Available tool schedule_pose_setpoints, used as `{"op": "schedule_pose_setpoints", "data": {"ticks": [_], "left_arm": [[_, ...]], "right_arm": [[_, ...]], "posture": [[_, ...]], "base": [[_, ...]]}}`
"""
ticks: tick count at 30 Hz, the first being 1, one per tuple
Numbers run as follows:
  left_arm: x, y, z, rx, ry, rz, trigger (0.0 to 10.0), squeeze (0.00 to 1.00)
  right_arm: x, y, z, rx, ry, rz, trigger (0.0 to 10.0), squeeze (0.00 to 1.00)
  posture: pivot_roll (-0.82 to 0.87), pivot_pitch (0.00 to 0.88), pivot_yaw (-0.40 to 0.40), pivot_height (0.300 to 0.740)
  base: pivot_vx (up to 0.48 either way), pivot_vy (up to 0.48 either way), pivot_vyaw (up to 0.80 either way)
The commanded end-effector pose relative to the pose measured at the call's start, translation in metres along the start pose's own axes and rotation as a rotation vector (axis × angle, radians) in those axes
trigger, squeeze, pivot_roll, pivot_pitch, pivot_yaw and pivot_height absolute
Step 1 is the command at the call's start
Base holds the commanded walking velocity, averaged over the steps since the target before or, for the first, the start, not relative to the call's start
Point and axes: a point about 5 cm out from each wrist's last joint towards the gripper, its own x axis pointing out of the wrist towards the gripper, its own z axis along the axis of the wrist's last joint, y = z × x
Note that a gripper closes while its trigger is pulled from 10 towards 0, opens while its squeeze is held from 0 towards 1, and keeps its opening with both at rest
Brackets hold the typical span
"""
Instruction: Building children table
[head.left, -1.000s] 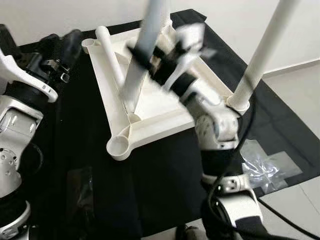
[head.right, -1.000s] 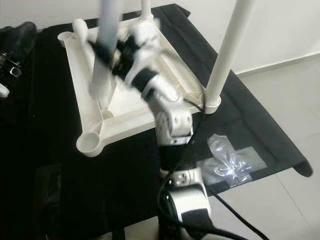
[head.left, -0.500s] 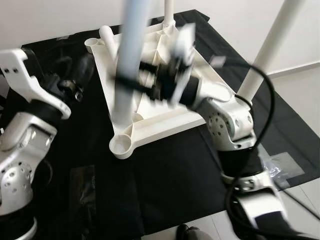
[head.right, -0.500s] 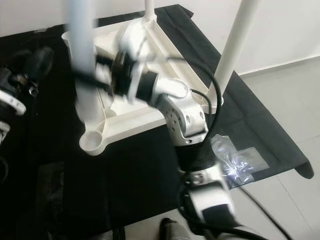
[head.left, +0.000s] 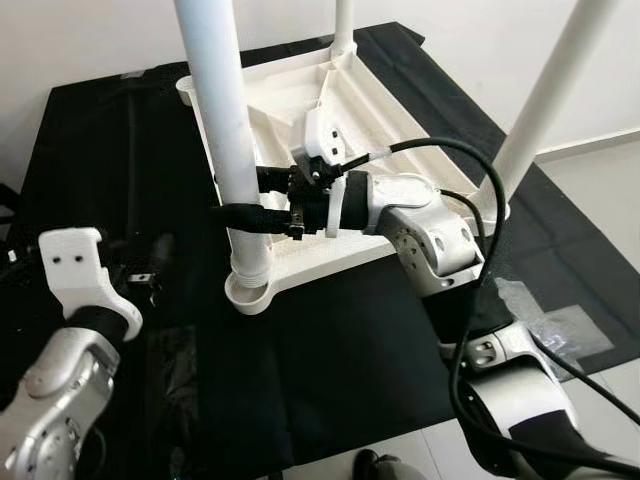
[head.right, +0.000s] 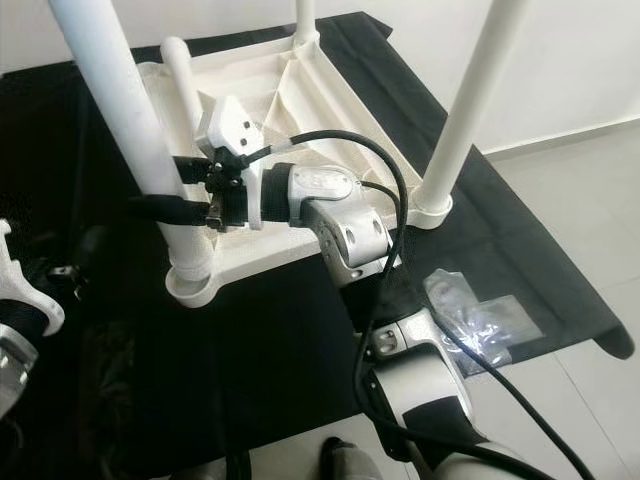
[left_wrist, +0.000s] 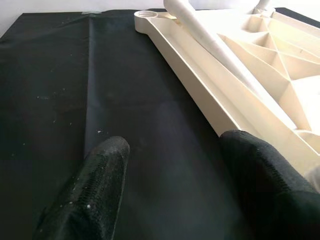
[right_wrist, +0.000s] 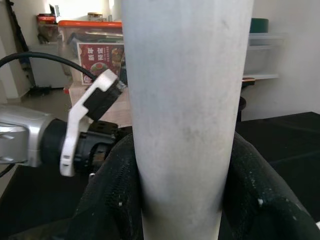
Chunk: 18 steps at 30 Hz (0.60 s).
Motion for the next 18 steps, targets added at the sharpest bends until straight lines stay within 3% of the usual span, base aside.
{"op": "schedule_pose_setpoints", "data": {"ticks": [1, 7, 11, 18], "left_arm": [[-0.007, -0.004, -0.010, -0.006, 0.033, 0.024, 10.0, 0.00], [-0.006, -0.007, -0.009, 0.002, -0.013, 0.046, 10.0, 0.00], [-0.003, -0.018, -0.003, 0.069, -0.060, -0.023, 10.0, 0.00], [0.010, -0.028, 0.011, 0.089, -0.120, -0.092, 10.0, 0.00]], "right_arm": [[0.002, 0.001, 0.006, 0.012, -0.029, 0.022, 10.0, 0.00], [-0.001, -0.006, 0.004, 0.012, -0.015, -0.012, 10.0, 0.00], [-0.004, -0.014, 0.000, 0.009, 0.013, -0.099, 10.0, 0.00], [-0.006, -0.024, -0.008, 0.033, 0.033, -0.192, 10.0, 0.00]], "posture": [[0.04, 0.239, 0.000, 0.740], [0.04, 0.224, 0.000, 0.740], [0.03, 0.205, 0.002, 0.740], [0.03, 0.191, 0.003, 0.740]], "base": [[0.000, 0.480, 0.00], [0.000, 0.480, 0.00], [0.000, 0.000, 0.00], [0.000, 0.000, 0.00]]}}
